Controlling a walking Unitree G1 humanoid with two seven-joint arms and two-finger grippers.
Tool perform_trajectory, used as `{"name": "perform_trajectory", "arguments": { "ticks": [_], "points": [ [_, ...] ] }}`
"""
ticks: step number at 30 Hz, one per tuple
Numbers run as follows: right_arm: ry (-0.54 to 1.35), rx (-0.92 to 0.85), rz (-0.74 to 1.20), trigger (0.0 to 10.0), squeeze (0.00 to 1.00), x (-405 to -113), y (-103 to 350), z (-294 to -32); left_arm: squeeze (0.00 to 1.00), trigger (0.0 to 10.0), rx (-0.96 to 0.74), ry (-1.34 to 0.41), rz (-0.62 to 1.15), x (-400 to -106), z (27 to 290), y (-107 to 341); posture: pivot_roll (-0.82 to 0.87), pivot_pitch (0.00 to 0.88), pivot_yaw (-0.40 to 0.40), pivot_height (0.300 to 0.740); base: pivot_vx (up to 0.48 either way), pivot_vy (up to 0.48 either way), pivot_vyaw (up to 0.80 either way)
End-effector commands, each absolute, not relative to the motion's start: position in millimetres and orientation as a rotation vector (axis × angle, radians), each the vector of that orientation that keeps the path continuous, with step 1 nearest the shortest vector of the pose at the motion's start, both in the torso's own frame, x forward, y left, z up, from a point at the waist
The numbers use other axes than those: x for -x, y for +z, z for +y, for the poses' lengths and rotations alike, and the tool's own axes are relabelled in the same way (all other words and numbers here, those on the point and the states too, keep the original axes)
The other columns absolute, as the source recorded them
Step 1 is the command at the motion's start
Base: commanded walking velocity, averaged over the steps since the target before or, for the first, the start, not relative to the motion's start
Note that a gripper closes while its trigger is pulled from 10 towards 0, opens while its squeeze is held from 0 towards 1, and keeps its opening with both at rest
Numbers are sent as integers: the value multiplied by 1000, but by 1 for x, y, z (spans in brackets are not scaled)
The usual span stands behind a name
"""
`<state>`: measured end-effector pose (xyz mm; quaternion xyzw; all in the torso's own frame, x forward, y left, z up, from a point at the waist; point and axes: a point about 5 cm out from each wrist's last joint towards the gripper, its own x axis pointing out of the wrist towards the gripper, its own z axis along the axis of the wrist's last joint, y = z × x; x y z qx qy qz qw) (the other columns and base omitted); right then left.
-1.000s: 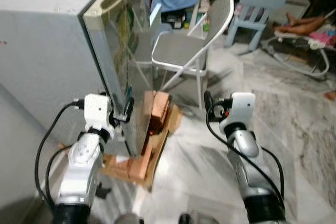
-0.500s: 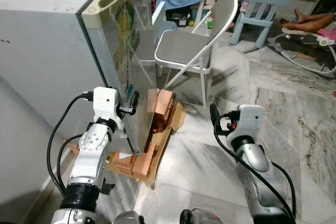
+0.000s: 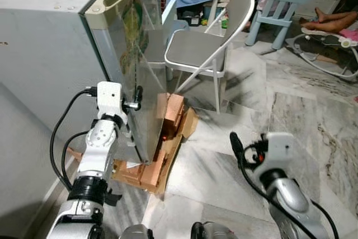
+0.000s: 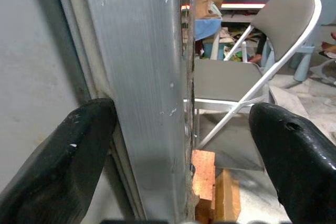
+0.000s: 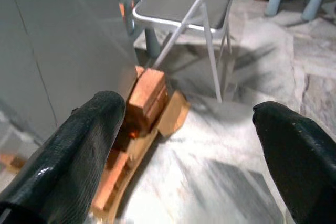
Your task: Restocking fridge
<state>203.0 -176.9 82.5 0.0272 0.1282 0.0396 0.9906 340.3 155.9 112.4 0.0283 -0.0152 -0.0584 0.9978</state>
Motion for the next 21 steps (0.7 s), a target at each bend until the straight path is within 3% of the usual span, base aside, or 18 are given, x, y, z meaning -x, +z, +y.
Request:
{"name": "perform_trajectory", "arguments": {
  "ticks": [1, 4, 6, 7, 8, 9, 10, 13, 15, 16, 18, 21],
  "points": [
    [83, -52, 235, 10000, 0, -203, 90, -178, 0, 10000, -60, -131, -36, -344, 151, 115, -35, 98, 5, 740, 0, 0, 0],
    [81, -54, 239, 10000, 0, -202, 92, -179, 0, 10000, -53, -179, -41, -348, 137, 117, -43, 98, 8, 740, 0, 0, 0],
    [84, -52, 244, 10000, 0, -198, 92, -179, 0, 10000, -82, -331, -80, -349, 104, 127, -38, 100, 4, 740, 0, 0, 0],
    [84, -52, 244, 10000, 0, -198, 92, -179, 0, 10000, -82, -331, -80, -349, 104, 127, -38, 100, 4, 740, 0, 0, 0],
    [82, -43, 257, 10000, 0, -194, 90, -181, 0, 10000, -95, -439, -125, -346, 80, 135, -33, 101, 3, 740, 0, 0, 0],
    [81, -41, 260, 10000, 0, -193, 89, -181, 0, 10000, -97, -459, -136, -346, 76, 137, -33, 101, 3, 740, 0, 0, 0],
    [68, -28, 278, 10000, 0, -186, 86, -186, 0, 10000, -108, -638, -228, -336, 35, 156, -25, 102, 2, 740, 0, 0, 0],
    [41, -24, 306, 10000, 0, -178, 82, -193, 0, 10000, -66, -854, -330, -314, -20, 184, -22, 100, 2, 740, 0, 0, 0],
    [39, -24, 313, 10000, 0, -177, 82, -194, 0, 10000, -53, -886, -342, -310, -29, 189, -22, 99, 3, 740, 0, 0, 0],
    [43, -28, 332, 10000, 0, -175, 79, -194, 0, 10000, -29, -986, -401, -295, -55, 204, -26, 97, 6, 740, 0, 0, 0],
    [44, -31, 340, 10000, 0, -174, 78, -194, 0, 10000, -4, -1044, -427, -286, -70, 214, -31, 95, 9, 740, 0, 0, 0],
    [38, -45, 334, 10000, 0, -175, 74, -192, 0, 10000, -4, -1014, -396, -291, -72, 205, -38, 91, 20, 740, 0, 0, 0]
  ]
}}
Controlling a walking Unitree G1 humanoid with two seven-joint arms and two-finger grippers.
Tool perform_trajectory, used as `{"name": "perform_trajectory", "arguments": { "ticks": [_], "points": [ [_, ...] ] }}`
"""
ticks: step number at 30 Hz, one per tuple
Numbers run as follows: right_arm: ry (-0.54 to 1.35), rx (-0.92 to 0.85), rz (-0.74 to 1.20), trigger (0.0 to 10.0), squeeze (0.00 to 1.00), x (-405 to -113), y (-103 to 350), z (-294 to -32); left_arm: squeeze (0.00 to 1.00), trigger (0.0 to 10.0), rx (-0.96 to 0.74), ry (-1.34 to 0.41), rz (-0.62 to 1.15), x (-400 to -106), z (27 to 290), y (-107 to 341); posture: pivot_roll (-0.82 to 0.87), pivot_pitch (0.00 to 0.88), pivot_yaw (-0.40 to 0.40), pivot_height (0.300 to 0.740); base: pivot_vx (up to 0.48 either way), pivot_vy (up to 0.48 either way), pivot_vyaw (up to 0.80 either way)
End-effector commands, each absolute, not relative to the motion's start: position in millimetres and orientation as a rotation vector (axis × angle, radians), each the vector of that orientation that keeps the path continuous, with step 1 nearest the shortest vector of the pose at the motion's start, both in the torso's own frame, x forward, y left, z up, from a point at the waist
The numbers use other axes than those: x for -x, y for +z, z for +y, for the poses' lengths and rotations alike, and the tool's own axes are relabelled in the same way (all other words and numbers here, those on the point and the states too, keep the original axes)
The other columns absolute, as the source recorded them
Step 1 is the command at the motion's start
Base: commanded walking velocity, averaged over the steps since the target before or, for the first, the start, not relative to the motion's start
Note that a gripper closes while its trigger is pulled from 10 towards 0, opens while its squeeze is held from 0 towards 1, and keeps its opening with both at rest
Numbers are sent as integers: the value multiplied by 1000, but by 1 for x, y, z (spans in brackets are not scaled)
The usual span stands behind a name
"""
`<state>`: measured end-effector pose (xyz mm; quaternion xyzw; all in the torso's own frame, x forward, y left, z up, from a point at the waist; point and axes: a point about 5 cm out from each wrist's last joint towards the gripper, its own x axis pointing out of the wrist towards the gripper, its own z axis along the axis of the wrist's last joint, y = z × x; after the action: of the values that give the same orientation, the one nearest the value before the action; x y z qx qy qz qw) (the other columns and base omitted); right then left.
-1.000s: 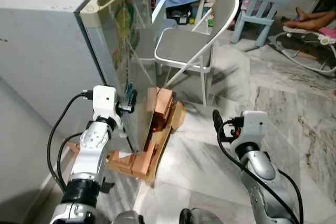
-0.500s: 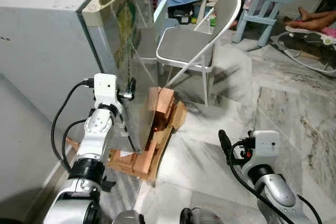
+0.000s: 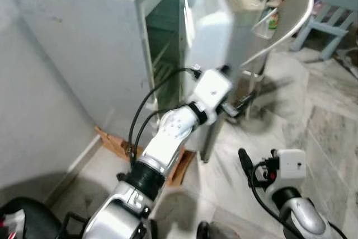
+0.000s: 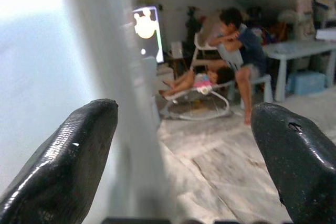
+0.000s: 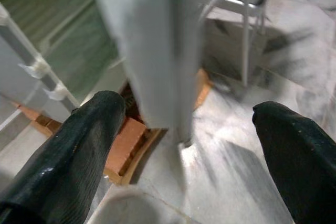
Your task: Restocking fridge
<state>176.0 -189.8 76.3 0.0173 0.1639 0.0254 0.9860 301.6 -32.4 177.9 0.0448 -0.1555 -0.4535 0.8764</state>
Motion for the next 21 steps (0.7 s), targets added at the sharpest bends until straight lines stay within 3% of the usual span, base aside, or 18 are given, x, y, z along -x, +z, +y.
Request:
{"name": "perform_trajectory", "arguments": {
  "ticks": [1, 6, 8, 9, 21],
  "points": [
    [39, -47, 333, 10000, 0, -175, 71, -192, 0, 10000, -3, -983, -382, -295, -66, 201, -38, 90, 23, 740, 0, 0, 0],
    [33, -64, 335, 10000, 0, -175, 61, -193, 0, 10000, -17, -849, -322, -310, -34, 186, -31, 86, 29, 740, 0, 0, 0],
    [41, -58, 322, 10000, 0, -176, 54, -194, 0, 10000, 0, -777, -254, -318, -3, 167, -32, 77, 37, 740, 0, 0, 0],
    [44, -56, 319, 10000, 0, -176, 53, -194, 0, 10000, 9, -768, -246, -318, 1, 165, -32, 77, 37, 740, 0, 0, 0],
    [41, -39, 243, 10000, 0, -196, 55, -196, 0, 10000, -114, -516, -118, -305, 90, 120, -24, 59, 43, 740, 82, -414, 0]
  ]
}}
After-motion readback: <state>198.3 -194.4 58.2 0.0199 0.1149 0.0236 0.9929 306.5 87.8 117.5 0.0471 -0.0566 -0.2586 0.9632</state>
